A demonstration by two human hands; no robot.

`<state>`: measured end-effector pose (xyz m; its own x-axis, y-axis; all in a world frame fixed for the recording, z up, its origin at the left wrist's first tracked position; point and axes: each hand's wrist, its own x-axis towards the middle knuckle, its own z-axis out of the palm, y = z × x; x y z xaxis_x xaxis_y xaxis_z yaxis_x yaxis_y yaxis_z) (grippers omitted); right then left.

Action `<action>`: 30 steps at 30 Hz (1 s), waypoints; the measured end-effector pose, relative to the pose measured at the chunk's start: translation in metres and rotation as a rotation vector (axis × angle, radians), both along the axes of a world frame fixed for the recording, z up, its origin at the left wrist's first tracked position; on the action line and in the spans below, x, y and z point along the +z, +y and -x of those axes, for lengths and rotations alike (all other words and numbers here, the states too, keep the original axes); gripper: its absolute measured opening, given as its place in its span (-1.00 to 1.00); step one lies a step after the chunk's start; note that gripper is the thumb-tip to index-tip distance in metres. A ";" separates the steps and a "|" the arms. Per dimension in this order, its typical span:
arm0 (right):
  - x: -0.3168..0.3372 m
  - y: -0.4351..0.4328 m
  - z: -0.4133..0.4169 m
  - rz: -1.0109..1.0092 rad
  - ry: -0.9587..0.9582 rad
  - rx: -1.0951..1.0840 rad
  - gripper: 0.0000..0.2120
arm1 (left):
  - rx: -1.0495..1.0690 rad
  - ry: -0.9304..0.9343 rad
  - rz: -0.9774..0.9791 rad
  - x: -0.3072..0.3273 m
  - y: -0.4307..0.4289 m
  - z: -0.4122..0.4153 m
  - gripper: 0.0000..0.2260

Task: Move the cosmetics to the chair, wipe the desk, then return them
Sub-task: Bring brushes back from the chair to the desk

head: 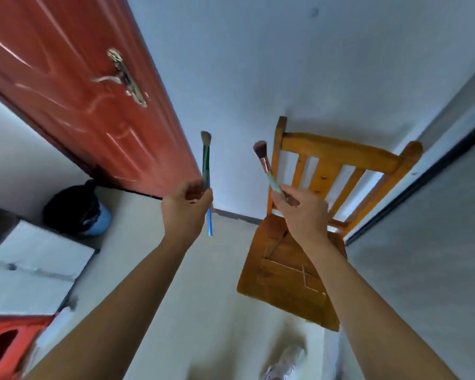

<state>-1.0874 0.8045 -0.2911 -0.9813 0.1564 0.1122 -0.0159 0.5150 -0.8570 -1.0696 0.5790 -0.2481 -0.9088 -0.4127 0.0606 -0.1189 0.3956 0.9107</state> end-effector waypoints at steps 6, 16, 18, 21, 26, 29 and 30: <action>0.089 -0.170 -0.027 -0.043 0.212 0.269 -0.76 | 0.247 0.177 0.043 0.087 -0.162 -0.102 -0.82; 0.151 -0.540 -0.221 0.035 0.341 0.854 -0.77 | 0.769 0.236 0.162 0.144 -0.476 -0.418 -0.86; 0.152 -0.597 -0.256 0.004 0.323 0.965 -0.77 | 0.863 0.235 0.136 0.142 -0.517 -0.464 -0.83; 0.147 -0.665 -0.291 -0.027 0.316 1.058 -0.79 | 0.950 0.222 0.126 0.131 -0.565 -0.506 -0.82; 0.129 -0.758 -0.305 -0.072 0.253 1.162 -0.79 | 1.060 0.184 0.043 0.101 -0.634 -0.523 -0.87; 0.107 -0.818 -0.291 -0.076 0.193 1.194 -0.85 | 1.076 0.141 0.020 0.082 -0.678 -0.512 -0.83; 0.100 -0.841 -0.285 -0.073 0.173 1.205 -0.85 | 1.085 0.125 0.018 0.075 -0.697 -0.507 -0.84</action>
